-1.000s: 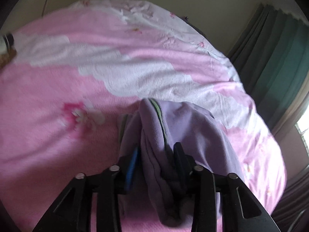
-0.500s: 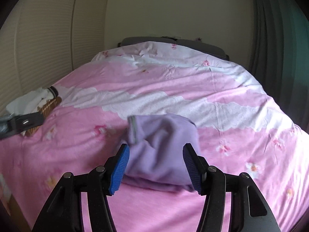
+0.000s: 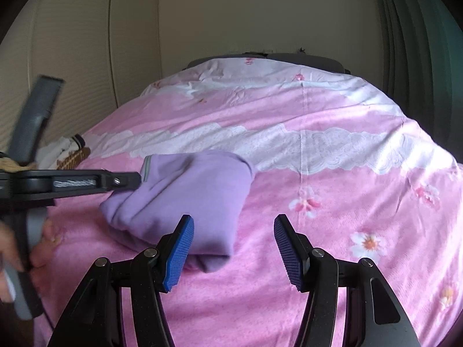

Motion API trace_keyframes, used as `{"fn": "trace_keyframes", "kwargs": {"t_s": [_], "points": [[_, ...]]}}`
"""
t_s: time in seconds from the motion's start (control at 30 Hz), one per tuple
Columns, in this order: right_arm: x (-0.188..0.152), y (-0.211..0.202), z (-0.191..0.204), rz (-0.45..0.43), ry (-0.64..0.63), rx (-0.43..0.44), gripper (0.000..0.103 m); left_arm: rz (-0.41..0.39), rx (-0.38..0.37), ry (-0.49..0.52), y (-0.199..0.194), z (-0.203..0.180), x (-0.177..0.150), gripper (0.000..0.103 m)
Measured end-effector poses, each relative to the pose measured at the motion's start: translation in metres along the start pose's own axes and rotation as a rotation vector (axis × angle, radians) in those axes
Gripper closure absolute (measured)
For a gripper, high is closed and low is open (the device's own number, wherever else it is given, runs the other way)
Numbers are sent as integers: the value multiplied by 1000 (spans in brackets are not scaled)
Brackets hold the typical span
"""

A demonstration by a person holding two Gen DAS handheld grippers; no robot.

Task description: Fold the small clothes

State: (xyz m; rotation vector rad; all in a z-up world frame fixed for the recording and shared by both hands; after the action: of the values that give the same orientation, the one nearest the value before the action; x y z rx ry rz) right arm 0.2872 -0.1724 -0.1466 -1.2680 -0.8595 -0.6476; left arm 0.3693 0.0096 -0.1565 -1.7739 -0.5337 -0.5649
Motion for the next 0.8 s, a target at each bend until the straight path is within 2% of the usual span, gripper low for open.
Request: {"fn": "trace_keyframes", "kwargs": {"t_s": [0.1,0.27,0.37,0.4,0.43,0.67,0.8], "points": [[1,5,-6,-5,21,29,45,22,-8,-34,13,10,7,72],[-4,16,-9,-1,14,49,45,48,25,-56,26,24,10,71],[-9,21,-12,10,33,56,45,57,10,-69,32,28,9,71],[-10,23,-13,13,37,57,45,56,0,-68,33,27,10,74],[-10,23,-13,15,40,57,45,55,-14,-66,34,26,11,83],[-8,21,-12,4,32,65,45,18,-53,-59,15,31,31,85],[-5,20,1,-3,-11,97,45,23,-35,-43,13,48,36,85]]}}
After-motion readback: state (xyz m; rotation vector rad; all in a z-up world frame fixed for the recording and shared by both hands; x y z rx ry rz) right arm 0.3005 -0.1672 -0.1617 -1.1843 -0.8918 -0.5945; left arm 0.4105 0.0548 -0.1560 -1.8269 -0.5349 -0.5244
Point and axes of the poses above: each gripper's, at about its wrist camera, not at the fingertips, and y roughly the way its jaws point, z to its left, x to its top, the point moved 4 cm from there along y, roughly the way its jaws point, and after that the axes turned 1 degree about z, right-handed, at the moved point
